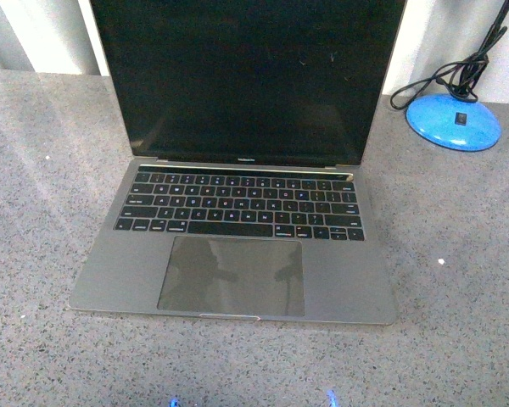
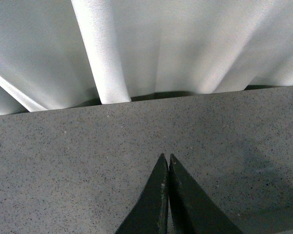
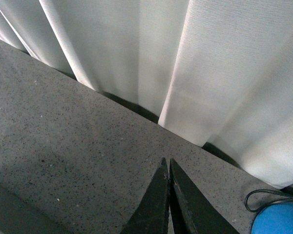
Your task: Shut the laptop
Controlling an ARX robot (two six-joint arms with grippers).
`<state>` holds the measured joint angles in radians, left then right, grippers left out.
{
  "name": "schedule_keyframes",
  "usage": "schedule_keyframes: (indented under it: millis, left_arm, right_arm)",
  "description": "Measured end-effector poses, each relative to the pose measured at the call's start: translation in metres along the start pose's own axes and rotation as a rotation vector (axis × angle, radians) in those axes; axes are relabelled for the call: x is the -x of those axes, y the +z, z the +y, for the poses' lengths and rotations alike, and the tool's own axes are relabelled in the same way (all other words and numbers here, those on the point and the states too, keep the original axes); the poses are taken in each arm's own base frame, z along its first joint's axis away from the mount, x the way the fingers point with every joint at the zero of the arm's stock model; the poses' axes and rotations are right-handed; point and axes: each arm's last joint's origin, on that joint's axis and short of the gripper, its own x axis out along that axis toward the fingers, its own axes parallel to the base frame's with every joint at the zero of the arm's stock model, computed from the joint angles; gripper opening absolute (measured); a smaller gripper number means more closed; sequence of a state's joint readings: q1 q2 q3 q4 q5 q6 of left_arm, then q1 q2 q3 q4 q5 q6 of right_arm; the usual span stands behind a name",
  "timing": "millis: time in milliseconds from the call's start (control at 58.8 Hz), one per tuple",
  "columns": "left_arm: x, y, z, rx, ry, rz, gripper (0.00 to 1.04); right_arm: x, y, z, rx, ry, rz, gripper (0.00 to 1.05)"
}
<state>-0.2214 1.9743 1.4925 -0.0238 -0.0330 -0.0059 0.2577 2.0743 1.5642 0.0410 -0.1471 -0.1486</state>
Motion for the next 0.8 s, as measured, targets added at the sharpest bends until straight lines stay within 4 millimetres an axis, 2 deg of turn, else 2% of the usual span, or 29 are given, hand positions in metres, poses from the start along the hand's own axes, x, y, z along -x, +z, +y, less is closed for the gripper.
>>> schedule_keyframes:
  millis: [425, 799]
  left_arm:
    - [0.0, -0.004, 0.002, -0.003, 0.004, 0.052, 0.04]
    - [0.001, -0.003, 0.002, -0.003, 0.006, 0.069, 0.04]
  right_arm:
    - [-0.003, 0.002, 0.014, -0.024, 0.019, -0.01, 0.01]
    - [-0.001, -0.012, 0.022, -0.056, 0.008, 0.014, 0.01]
